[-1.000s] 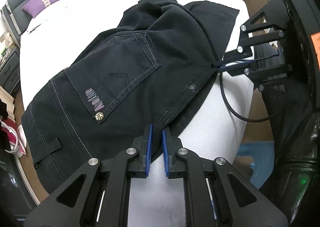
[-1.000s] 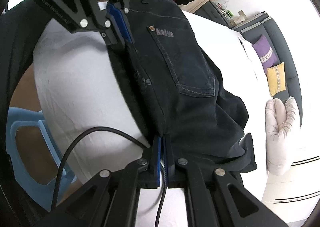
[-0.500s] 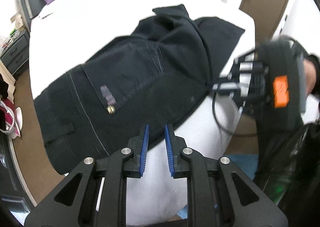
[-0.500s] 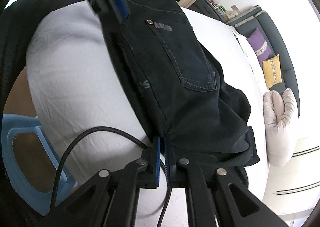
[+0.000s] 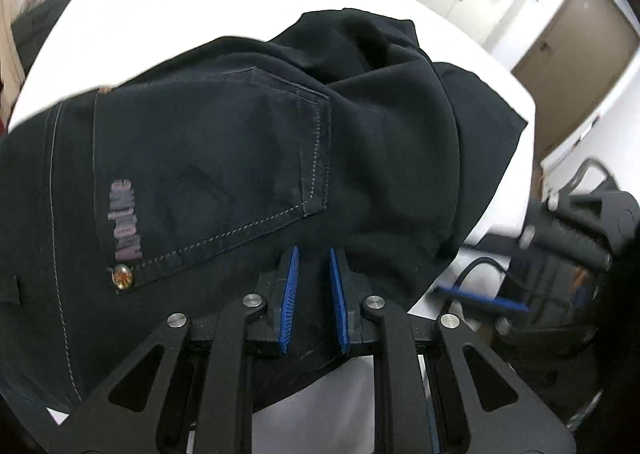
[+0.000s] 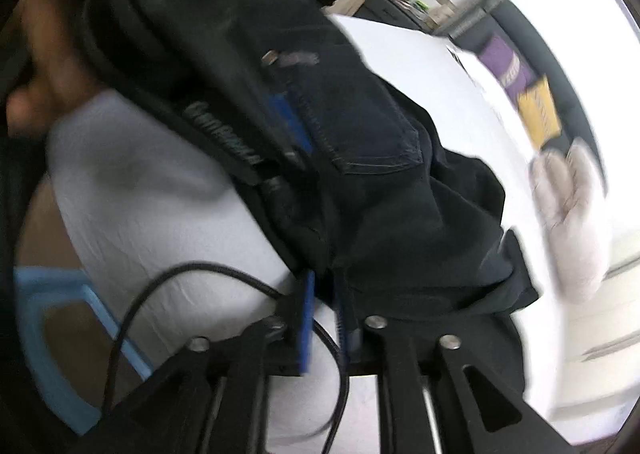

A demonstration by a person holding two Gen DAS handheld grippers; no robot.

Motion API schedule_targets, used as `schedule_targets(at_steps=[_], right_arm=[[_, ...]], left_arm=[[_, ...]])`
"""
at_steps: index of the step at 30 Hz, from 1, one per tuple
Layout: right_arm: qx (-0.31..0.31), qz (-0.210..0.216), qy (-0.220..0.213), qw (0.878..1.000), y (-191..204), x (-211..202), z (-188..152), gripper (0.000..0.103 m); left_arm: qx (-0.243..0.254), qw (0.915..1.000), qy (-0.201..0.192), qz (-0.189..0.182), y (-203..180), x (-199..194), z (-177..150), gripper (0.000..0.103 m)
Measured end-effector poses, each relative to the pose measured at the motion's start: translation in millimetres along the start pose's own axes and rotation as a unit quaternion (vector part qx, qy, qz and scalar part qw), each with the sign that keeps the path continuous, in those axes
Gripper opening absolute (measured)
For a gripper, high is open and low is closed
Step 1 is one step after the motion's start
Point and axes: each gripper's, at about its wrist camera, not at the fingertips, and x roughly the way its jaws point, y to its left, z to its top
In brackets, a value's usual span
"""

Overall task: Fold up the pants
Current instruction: 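Open the right tool and grasp the jeans leg hem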

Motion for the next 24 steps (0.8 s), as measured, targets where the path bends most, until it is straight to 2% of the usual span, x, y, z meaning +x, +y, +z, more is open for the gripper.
schedule_targets(at_steps=[2,4,7,9,10,14,16,19,21,22,23,24], right_arm=[[0.105,0.055,-0.029,0.993,-40.7,-12.1,-0.6,0.053],[0.227,0.074,-0.049,0.97,-100.1,-17.6,-5.1,0.053],[0.359,0.052,-0.059,0.93,-185.8,-14.8,-15.1,0.055],[0.399,0.003,-0.053,0.915,-233.0,-8.0,-15.3,0.056],[0.408,-0.011,-0.049,0.912,-249.5,-2.8,-13.5,0.056],[0.435,-0.047,0.015,0.899,-319.0,52.0,7.8,0.058],[0.433,-0.068,0.047,0.898,-334.9,83.8,21.1,0.059],[0.424,-0.075,0.097,0.898,-348.3,130.5,36.2,0.064],[0.401,-0.117,0.144,0.897,-350.9,162.1,43.9,0.064],[0.396,-0.14,0.167,0.892,-352.7,175.1,43.2,0.064],[0.408,-0.151,0.185,0.881,-357.5,187.8,38.1,0.064],[0.426,-0.149,0.18,0.874,-361.2,191.3,32.8,0.064]], left_arm=[[-0.003,1.0,0.003,0.0,-0.2,0.6,2.2,0.016],[-0.002,1.0,0.005,0.003,-0.9,0.8,3.8,0.016],[-0.003,0.9999,0.009,0.006,-3.4,2.4,8.5,0.016],[-0.003,0.9999,0.01,0.008,-5.3,3.3,10.6,0.016],[-0.003,0.9999,0.008,0.01,-0.6,5.4,2.1,0.016],[-0.001,0.9999,0.005,0.013,-2.3,6.3,-2.6,0.016],[-0.003,0.9999,0.006,0.011,-0.9,6.5,-3.1,0.016],[-0.004,0.9999,0.007,0.006,1.6,6.9,-0.9,0.016],[-0.006,1.0,0.006,0.001,3.8,5.6,-1.1,0.016],[-0.008,1.0,0.006,-0.001,5.0,5.0,-0.8,0.016],[-0.009,0.9999,0.006,-0.004,6.9,4.6,-0.9,0.016],[-0.01,0.9999,0.005,-0.007,7.9,4.3,-0.9,0.016]])
